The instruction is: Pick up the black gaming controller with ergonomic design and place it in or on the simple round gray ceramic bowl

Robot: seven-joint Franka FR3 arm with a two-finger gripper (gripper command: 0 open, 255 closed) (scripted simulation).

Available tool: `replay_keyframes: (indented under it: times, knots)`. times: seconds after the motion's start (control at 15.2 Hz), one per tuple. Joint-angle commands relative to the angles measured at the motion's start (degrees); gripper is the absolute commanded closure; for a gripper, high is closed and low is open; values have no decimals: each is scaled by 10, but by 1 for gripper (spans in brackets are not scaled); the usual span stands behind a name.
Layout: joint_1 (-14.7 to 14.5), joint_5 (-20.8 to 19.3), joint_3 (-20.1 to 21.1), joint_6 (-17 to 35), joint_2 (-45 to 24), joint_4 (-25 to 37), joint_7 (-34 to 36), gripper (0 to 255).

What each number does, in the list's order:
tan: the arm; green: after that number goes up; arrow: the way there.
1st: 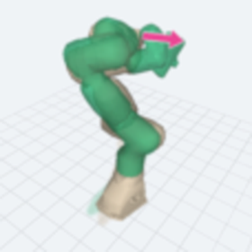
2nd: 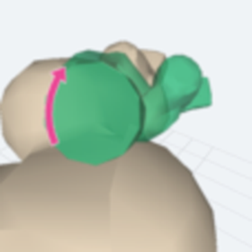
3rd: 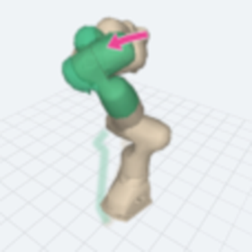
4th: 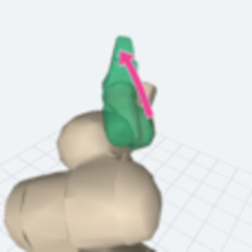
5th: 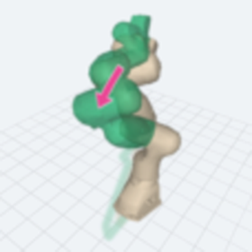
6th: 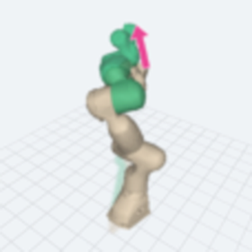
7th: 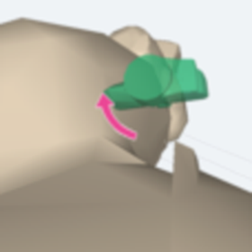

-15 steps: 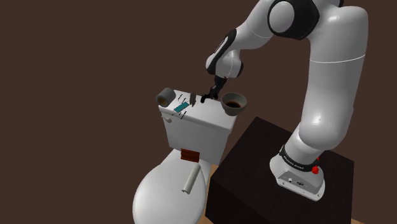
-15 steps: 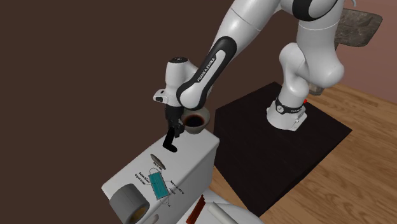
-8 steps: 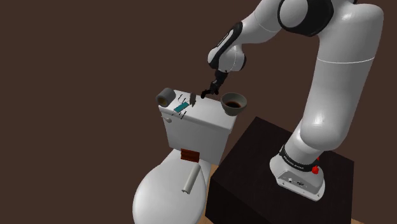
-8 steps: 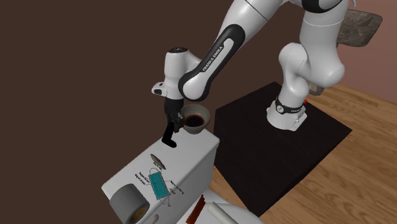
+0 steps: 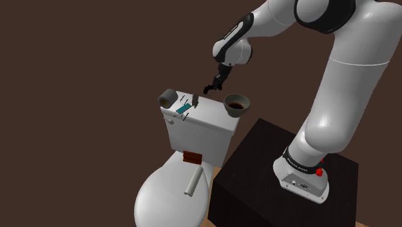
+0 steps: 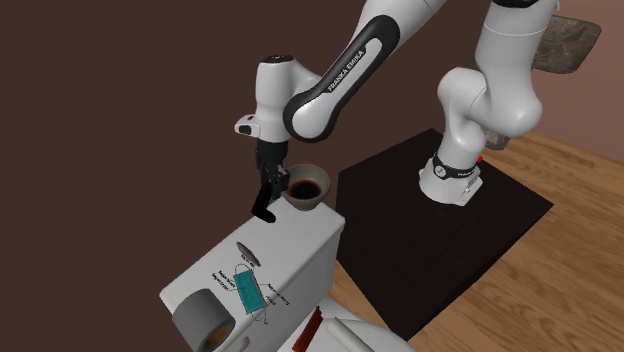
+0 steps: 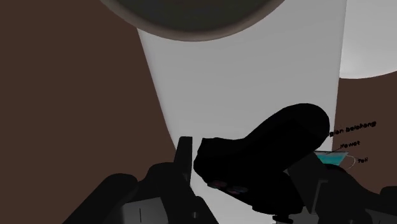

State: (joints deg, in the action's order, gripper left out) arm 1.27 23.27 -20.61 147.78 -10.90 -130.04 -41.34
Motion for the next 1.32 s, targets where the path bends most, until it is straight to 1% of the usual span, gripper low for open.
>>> replay_keyframes:
  times: [0.0,0.2,0.46,0.79,0.99,1.25]
  knots:
    - [-3,-15,-5,-12,13,1,12,255]
    - [-6,-29,-9,-26,26,4,24,255]
    - [12,-50,-30,-14,87,-68,-4,255]
    - [44,-90,-60,-9,161,-145,-36,255]
    - [71,-124,-81,-12,206,-186,-56,255]
    - [60,-85,-88,20,174,-192,-88,255]
